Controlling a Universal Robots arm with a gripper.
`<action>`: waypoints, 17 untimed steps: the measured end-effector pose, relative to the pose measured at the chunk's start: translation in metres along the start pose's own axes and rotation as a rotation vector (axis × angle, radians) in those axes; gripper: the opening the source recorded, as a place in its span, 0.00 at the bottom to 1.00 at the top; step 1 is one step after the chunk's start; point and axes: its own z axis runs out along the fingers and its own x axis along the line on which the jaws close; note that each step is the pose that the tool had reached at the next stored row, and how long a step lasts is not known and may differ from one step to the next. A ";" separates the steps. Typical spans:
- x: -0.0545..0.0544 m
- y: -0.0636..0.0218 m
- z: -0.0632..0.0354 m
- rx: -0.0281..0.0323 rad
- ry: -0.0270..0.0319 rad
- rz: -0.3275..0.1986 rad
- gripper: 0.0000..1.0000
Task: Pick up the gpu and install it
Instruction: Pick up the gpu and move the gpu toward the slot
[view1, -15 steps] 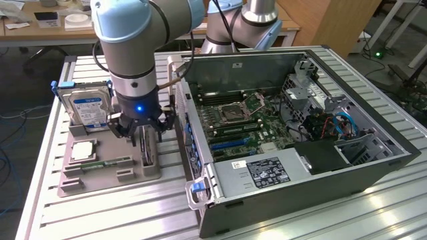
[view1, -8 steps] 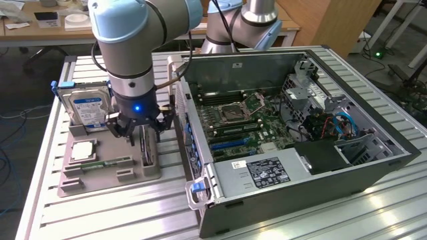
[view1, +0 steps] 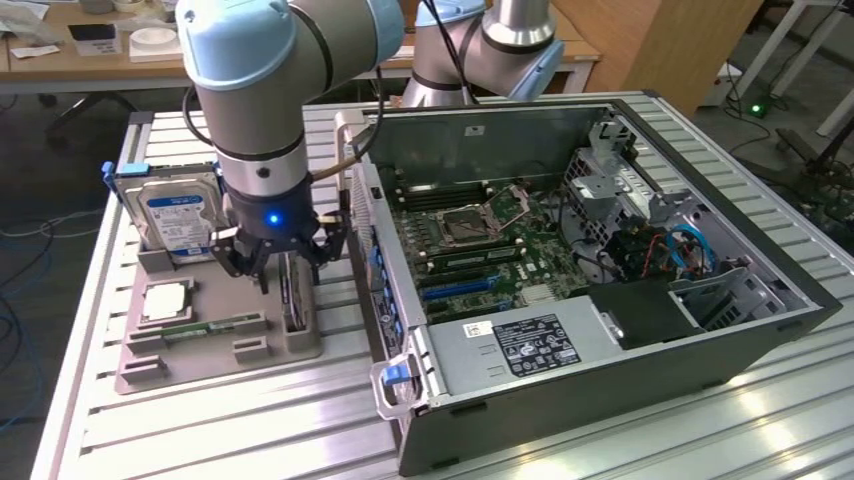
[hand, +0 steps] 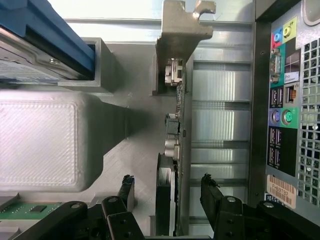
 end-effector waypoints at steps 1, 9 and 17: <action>0.000 0.0000 0.0001 0.0000 0.0000 0.000 0.65; 0.000 0.0000 0.0002 -0.0001 -0.0001 0.000 0.65; 0.000 0.0000 0.0002 -0.0001 -0.0001 0.000 0.57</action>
